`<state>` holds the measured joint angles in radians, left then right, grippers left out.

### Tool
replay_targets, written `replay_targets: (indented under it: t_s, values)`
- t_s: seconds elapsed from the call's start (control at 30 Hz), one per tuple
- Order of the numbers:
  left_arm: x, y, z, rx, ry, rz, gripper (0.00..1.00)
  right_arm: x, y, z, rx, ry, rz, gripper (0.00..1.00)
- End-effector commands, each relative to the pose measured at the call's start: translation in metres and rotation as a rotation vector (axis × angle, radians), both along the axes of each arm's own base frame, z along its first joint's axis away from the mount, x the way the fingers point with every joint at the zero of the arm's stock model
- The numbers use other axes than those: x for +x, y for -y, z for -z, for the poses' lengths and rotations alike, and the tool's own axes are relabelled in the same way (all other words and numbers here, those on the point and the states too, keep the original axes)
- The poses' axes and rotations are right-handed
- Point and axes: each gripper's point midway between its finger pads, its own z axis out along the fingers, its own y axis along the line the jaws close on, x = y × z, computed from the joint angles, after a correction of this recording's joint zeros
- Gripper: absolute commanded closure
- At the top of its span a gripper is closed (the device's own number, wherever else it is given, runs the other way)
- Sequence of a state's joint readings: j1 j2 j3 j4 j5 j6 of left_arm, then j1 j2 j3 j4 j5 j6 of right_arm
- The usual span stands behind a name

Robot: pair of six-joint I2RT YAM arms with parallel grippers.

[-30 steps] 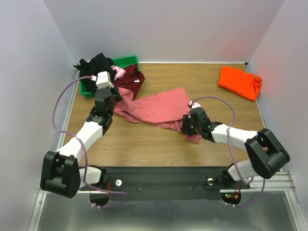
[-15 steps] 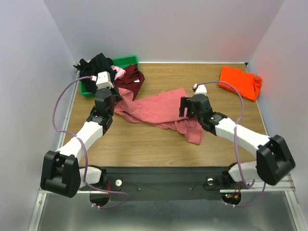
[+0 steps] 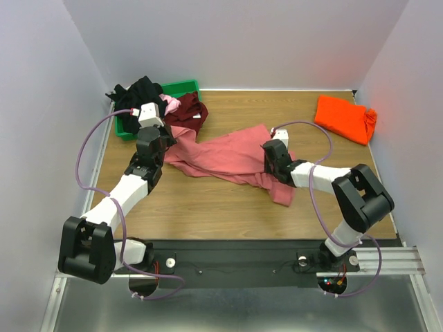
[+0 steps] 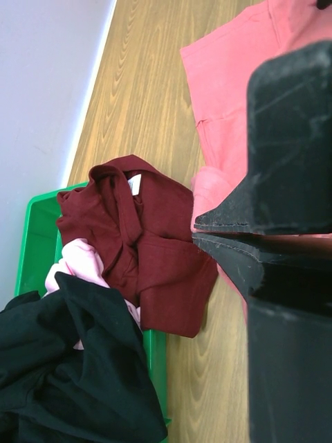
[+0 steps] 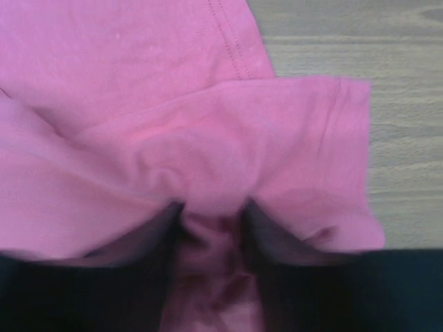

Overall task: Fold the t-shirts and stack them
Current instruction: Flatten the tshirt out

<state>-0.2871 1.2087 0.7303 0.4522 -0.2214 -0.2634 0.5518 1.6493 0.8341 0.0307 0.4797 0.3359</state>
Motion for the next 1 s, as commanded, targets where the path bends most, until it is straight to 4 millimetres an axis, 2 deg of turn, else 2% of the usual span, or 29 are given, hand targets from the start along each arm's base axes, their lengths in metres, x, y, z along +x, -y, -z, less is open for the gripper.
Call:
replay_targets:
  t_s: [0.0,0.03,0.07,0.17,0.27,0.3,0.37,0.4,0.43,0.47,0.5,0.57,0.6,0.67,0.7,0.77,0.8,0.83,0.87,0.9,0.97]
  values:
    - [0.000,0.000,-0.027,-0.014,0.084,0.001,1.00,0.018,0.009,-0.011,0.013,0.081,0.055,0.65]
    - [0.000,-0.001,-0.026,-0.014,0.084,-0.002,1.00,0.019,0.010,-0.014,0.012,0.090,0.057,0.77]
    - [0.000,0.000,-0.028,-0.015,0.087,-0.002,1.00,0.020,0.010,-0.017,0.009,0.096,0.057,0.80]
    - [0.001,0.000,-0.029,-0.012,0.089,-0.003,1.00,0.028,0.011,-0.037,0.006,0.143,0.064,0.81]
    - [0.002,-0.002,-0.036,-0.005,0.098,-0.013,1.00,0.035,0.012,-0.077,0.017,0.225,0.064,0.81]
    - [0.000,-0.006,-0.044,-0.008,0.117,-0.030,1.00,0.035,0.012,-0.101,0.045,0.273,0.063,0.82]
    - [-0.005,-0.010,-0.050,-0.015,0.139,-0.046,1.00,0.030,0.014,-0.126,0.063,0.323,0.051,0.83]
    - [-0.009,-0.016,-0.048,-0.015,0.144,-0.068,1.00,0.022,0.014,-0.150,0.090,0.375,0.053,0.83]
    - [-0.013,-0.019,-0.058,-0.026,0.177,-0.080,1.00,0.016,0.020,-0.152,0.076,0.391,0.074,0.83]
    - [-0.016,-0.022,-0.059,-0.029,0.184,-0.092,1.00,0.011,0.020,-0.156,0.078,0.403,0.078,0.83]
    - [-0.016,-0.025,-0.058,-0.032,0.185,-0.109,1.00,0.003,0.010,-0.158,0.085,0.411,0.054,0.83]
    - [-0.015,-0.025,-0.053,-0.027,0.172,-0.114,1.00,-0.012,-0.003,-0.151,0.087,0.404,0.029,0.83]
    - [-0.013,-0.024,-0.049,-0.025,0.162,-0.108,1.00,-0.028,-0.023,-0.135,0.082,0.375,-0.030,0.83]
    - [-0.007,-0.022,-0.041,-0.017,0.134,-0.104,1.00,-0.045,-0.048,-0.106,0.105,0.315,-0.079,0.83]
    - [-0.005,-0.021,-0.040,-0.014,0.130,-0.101,1.00,-0.064,-0.068,-0.086,0.104,0.272,-0.142,0.83]
    - [-0.001,-0.019,-0.033,-0.009,0.106,-0.096,1.00,-0.083,-0.086,-0.055,0.101,0.200,-0.177,0.81]
    - [-0.001,-0.019,-0.032,-0.008,0.105,-0.092,1.00,-0.092,-0.091,-0.027,0.052,0.142,-0.193,0.75]
    - [0.000,-0.017,-0.030,-0.006,0.099,-0.087,1.00,-0.106,-0.102,-0.017,0.025,0.103,-0.228,0.69]
    - [0.001,-0.017,-0.029,-0.007,0.096,-0.084,1.00,-0.110,-0.108,-0.010,0.036,0.085,-0.221,0.63]
    - [0.001,-0.016,-0.029,-0.008,0.096,-0.080,1.00,-0.120,-0.108,0.005,-0.013,0.043,-0.230,0.54]
    - [0.002,-0.015,-0.026,-0.005,0.089,-0.078,1.00,-0.122,-0.109,0.000,-0.029,0.046,-0.208,0.44]
